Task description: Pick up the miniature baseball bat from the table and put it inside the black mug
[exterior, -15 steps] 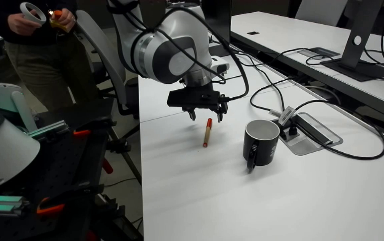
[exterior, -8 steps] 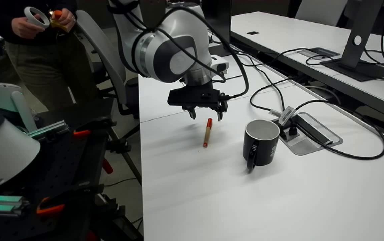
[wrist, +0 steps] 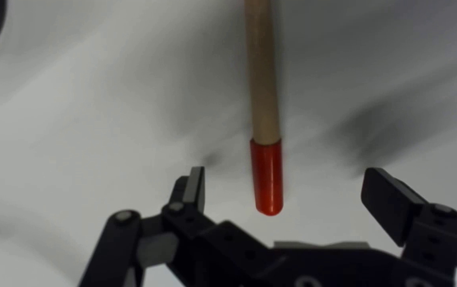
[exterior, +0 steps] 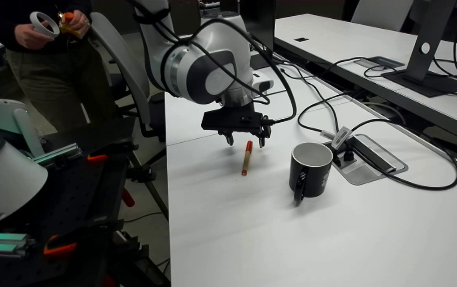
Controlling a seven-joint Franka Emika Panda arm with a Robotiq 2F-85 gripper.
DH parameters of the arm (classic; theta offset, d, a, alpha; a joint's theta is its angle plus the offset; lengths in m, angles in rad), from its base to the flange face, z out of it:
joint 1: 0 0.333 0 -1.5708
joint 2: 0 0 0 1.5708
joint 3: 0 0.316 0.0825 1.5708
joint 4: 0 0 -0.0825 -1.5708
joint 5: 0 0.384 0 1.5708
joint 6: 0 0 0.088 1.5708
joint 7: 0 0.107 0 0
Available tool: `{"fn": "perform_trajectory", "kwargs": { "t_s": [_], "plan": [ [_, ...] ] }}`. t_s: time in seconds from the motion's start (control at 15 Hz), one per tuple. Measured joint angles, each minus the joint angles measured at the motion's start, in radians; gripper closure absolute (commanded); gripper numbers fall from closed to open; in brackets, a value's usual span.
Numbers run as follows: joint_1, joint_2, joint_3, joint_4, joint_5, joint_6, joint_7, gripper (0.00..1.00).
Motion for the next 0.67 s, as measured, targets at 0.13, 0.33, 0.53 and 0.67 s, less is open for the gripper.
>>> {"fn": "perform_trajectory", "kwargs": {
  "t_s": [0.13,0.33,0.53,0.67],
  "plan": [
    [-0.002,0.01,0.002,0.008,0.0,0.0,0.0,0.39],
    [-0.004,0.018,0.004,0.016,0.0,0.0,0.0,0.59],
    [-0.004,0.017,0.004,0.025,0.0,0.0,0.0,0.81],
    [-0.004,0.017,0.004,0.032,0.0,0.001,0.0,0.94]
  ]
}}
